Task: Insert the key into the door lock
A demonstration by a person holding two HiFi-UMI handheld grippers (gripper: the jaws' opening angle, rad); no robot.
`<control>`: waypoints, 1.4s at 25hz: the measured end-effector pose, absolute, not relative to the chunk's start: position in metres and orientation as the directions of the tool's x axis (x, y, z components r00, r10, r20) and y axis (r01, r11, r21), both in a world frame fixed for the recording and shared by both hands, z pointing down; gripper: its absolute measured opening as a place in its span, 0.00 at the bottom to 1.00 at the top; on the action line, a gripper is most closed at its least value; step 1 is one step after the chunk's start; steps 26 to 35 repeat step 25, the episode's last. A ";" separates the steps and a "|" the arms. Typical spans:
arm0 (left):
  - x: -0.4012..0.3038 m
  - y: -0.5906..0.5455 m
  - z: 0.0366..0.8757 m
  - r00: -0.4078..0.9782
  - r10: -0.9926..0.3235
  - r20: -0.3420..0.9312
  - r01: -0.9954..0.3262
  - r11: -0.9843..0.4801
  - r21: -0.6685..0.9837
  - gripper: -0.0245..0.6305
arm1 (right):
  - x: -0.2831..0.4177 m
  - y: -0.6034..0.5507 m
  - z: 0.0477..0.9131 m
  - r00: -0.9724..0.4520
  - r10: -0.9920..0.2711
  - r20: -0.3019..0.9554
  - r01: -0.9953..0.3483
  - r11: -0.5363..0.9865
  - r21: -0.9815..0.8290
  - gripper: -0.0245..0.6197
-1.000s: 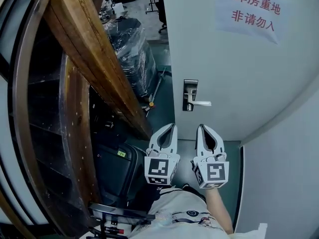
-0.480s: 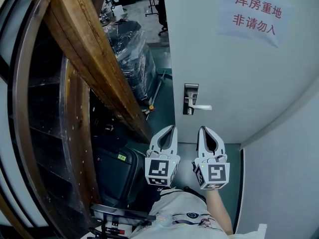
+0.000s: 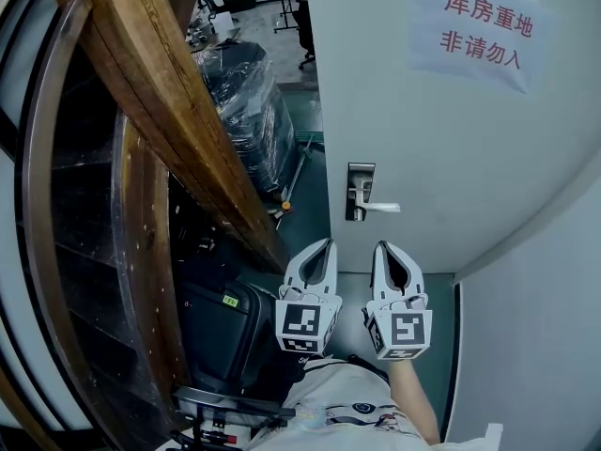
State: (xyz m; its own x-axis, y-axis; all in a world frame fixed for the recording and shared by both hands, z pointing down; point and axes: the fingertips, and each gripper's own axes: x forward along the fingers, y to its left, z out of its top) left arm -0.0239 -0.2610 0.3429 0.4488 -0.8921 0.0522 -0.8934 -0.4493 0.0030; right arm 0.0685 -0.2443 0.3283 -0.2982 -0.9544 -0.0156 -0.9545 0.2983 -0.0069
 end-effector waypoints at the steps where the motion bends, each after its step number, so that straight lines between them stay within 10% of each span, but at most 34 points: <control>1: -0.023 -0.262 0.344 0.449 -0.892 0.055 -0.893 -0.449 0.005 0.04 | 0.069 -0.245 0.329 -0.293 -0.956 -0.012 -0.956 0.293 0.002 0.05; 35: -0.027 -0.267 0.349 0.453 -0.889 0.066 -0.891 -0.453 0.017 0.04 | 0.069 -0.252 0.339 -0.292 -0.957 0.005 -0.957 0.292 0.000 0.05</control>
